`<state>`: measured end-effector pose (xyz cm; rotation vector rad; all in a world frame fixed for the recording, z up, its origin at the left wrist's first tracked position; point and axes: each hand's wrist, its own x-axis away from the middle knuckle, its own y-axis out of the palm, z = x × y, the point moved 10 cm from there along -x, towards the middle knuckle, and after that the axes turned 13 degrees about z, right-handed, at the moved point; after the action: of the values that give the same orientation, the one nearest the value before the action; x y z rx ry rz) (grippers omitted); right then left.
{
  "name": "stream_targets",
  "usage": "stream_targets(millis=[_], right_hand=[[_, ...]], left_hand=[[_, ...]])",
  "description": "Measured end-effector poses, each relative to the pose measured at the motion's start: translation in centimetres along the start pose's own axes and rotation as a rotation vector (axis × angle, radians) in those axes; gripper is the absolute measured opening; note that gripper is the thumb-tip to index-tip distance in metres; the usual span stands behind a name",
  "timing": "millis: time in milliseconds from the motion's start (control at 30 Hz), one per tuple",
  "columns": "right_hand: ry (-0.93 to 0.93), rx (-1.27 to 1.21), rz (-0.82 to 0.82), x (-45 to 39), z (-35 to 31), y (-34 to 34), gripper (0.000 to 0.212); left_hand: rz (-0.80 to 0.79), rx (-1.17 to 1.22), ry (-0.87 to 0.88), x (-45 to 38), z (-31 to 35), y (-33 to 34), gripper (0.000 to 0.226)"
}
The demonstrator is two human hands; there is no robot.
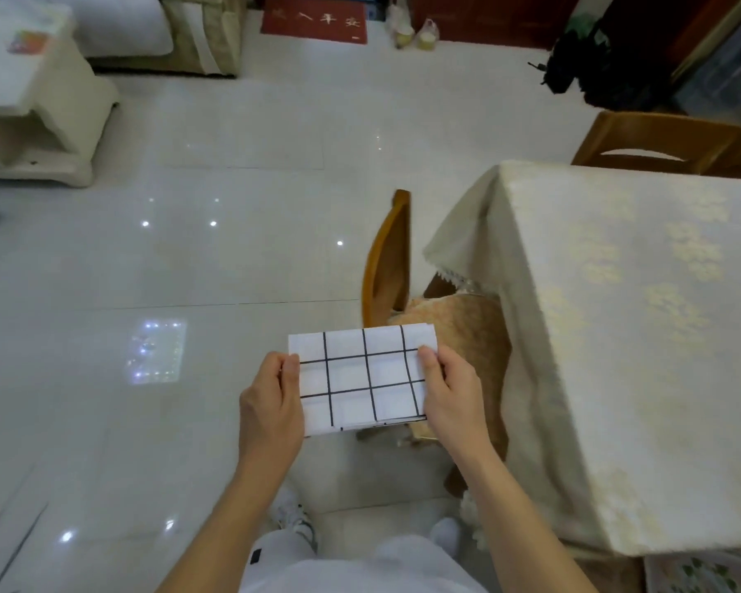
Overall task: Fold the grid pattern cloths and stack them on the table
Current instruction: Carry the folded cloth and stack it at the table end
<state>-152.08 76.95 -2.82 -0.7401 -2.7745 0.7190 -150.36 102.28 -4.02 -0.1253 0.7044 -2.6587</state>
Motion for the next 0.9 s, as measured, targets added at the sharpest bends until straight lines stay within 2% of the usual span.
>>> stream_targets(millis=[133, 433, 700, 900], right_hand=[[0.000, -0.036, -0.090, 0.2, -3.2, 6.2, 0.036], [-0.038, -0.022, -0.043, -2.6, -7.1, 13.9, 0.041], [0.008, -0.011, -0.005, -9.2, -8.1, 18.7, 0.041], [0.065, -0.063, 0.082, -17.9, -9.0, 21.6, 0.041]], left_hand=[[0.023, -0.026, -0.020, -4.6, -2.3, -4.1, 0.031], [0.013, -0.067, -0.062, -13.0, -5.1, -6.4, 0.033], [-0.049, -0.091, -0.072, -21.8, -4.7, -3.0, 0.034], [-0.137, -0.142, -0.059, -31.4, -2.5, 3.1, 0.033]])
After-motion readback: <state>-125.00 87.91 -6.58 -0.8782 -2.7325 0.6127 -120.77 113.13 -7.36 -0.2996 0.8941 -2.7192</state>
